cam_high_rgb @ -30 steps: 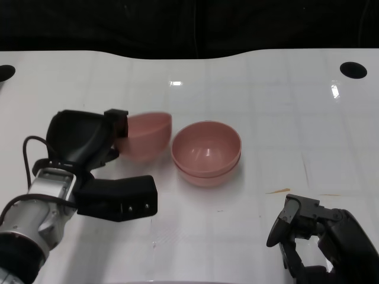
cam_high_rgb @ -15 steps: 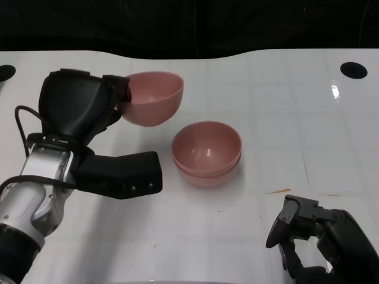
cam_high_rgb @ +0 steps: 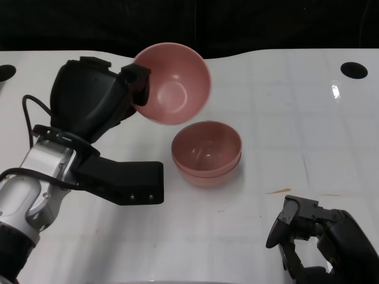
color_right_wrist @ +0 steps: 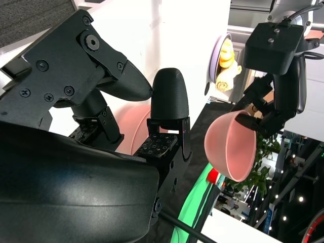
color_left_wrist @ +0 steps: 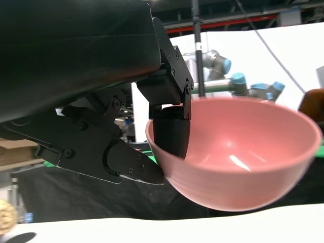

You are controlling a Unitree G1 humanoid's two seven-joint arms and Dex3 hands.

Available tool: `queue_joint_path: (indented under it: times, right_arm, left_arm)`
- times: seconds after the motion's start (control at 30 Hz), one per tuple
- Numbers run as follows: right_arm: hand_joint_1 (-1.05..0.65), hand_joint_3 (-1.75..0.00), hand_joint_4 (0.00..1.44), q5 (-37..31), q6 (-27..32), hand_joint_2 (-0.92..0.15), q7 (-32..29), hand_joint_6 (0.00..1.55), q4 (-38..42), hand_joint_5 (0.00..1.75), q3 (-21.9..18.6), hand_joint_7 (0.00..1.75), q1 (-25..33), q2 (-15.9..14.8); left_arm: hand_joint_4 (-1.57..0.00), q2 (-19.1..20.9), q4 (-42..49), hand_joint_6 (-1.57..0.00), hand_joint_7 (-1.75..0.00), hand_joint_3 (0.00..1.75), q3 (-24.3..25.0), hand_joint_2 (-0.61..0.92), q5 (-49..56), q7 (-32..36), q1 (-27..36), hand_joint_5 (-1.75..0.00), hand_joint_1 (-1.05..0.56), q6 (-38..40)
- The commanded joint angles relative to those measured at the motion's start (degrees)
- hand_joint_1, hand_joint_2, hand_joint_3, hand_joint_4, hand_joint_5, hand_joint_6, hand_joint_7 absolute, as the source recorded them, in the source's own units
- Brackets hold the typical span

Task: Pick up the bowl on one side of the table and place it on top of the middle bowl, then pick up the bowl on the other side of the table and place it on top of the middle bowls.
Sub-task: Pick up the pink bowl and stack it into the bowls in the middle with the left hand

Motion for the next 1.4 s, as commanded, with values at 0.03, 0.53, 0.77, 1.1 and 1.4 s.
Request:
queue_joint_path:
  times: [0.03, 0.53, 0.77, 1.1, 1.4]
  right_arm:
    - [-0.21, -1.32, 0.87, 0.6, -0.4, -0.41, 0.2, 0.78, 0.4, 1.75, -0.6, 1.52, -0.1, -0.3]
    - [-0.21, -1.32, 0.88, 0.0, 0.1, -0.41, -0.1, 0.79, -0.2, 1.75, -0.3, 1.52, 0.2, -0.2]
    - [-0.21, -1.32, 0.87, 0.0, 0.6, -0.42, -0.2, 0.79, -0.5, 1.75, -0.3, 1.52, 0.4, -0.1]
    - [-0.21, -1.33, 0.88, -0.6, 0.0, -0.41, -0.4, 0.79, -0.5, 1.75, -0.2, 1.51, 0.5, 0.1]
    - [-0.21, -1.34, 0.87, -1.1, 0.4, -0.41, -0.6, 0.79, -1.0, 1.75, -0.2, 1.51, 0.6, 0.1]
  left_arm:
    - [-0.91, -0.8, -0.4, -0.76, -1.55, 0.06, -0.1, 0.88, -0.1, 1.1, -0.7, -1.75, -0.27, -1.4]
    - [-0.91, -5.8, 4.0, -0.97, -1.01, 0.07, -1.8, 0.86, -1.5, 0.4, -0.4, -1.75, -0.22, -5.9]
    - [-0.91, -8.0, 6.5, -0.84, -1.18, 0.06, -2.3, 0.87, -4.4, -2.6, -0.1, -1.75, -0.17, -6.9]
    - [-0.89, -8.7, 10.1, -0.82, -1.20, 0.11, -2.8, 0.86, -6.7, -6.6, -0.8, -1.75, -0.21, -6.6]
    - [-0.88, -9.3, 15.8, -0.74, -1.55, 0.22, -3.2, 0.87, -7.2, -5.8, -1.6, -1.75, -0.24, -7.9]
